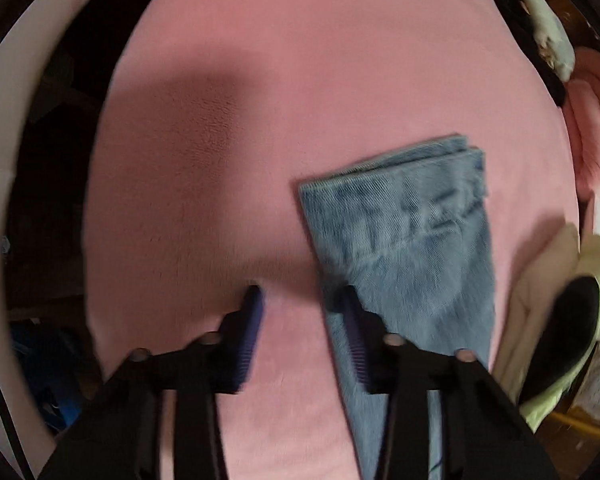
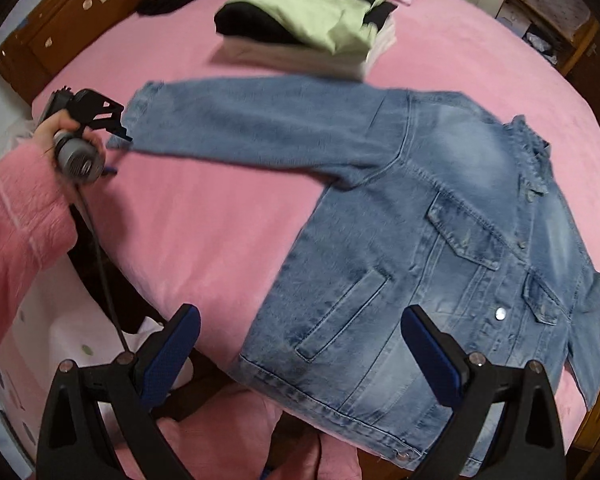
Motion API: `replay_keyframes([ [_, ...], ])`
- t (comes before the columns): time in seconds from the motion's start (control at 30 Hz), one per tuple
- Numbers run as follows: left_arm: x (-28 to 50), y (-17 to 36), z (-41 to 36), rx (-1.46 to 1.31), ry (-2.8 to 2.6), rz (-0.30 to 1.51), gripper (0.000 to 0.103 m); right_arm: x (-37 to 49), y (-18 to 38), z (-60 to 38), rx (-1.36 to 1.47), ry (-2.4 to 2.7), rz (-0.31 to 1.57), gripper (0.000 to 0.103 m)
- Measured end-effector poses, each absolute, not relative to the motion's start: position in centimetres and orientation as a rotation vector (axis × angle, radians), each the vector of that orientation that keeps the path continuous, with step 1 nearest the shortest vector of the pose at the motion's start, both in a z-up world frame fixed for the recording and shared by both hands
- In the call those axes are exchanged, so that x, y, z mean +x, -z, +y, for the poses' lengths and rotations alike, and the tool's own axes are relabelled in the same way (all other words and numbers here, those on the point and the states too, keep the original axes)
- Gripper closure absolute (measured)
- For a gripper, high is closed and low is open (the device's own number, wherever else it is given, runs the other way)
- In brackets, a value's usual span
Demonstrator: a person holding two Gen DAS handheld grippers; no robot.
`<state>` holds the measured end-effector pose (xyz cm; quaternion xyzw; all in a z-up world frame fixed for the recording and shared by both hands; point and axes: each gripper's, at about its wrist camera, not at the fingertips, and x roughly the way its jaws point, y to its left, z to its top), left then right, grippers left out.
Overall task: Fold large clothes
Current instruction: 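Grasp the denim jacket's sleeve cuff with the left gripper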
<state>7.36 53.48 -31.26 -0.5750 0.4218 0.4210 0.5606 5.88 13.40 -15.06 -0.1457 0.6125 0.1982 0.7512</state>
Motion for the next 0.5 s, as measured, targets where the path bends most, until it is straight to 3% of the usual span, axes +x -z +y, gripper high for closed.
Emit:
replay_keyframes([
  [0.1,8.3,31.3,53.5,-1.313,-0.998,0.907,0.088,6.4,16.4,12.6,-0.303,-0.404,1.361,0.002],
  [0.3,10.6,29.1,51.4,-1.138,-0.987,0.787,0.094,8.3,17.7,9.1,-0.246,-0.330,1.369,0.002],
  [0.5,13.4,21.4,46.2,-0.906,-0.830,0.663,0.095,10.5,17.2,3.6,-0.188,-0.246,1.305,0.002],
])
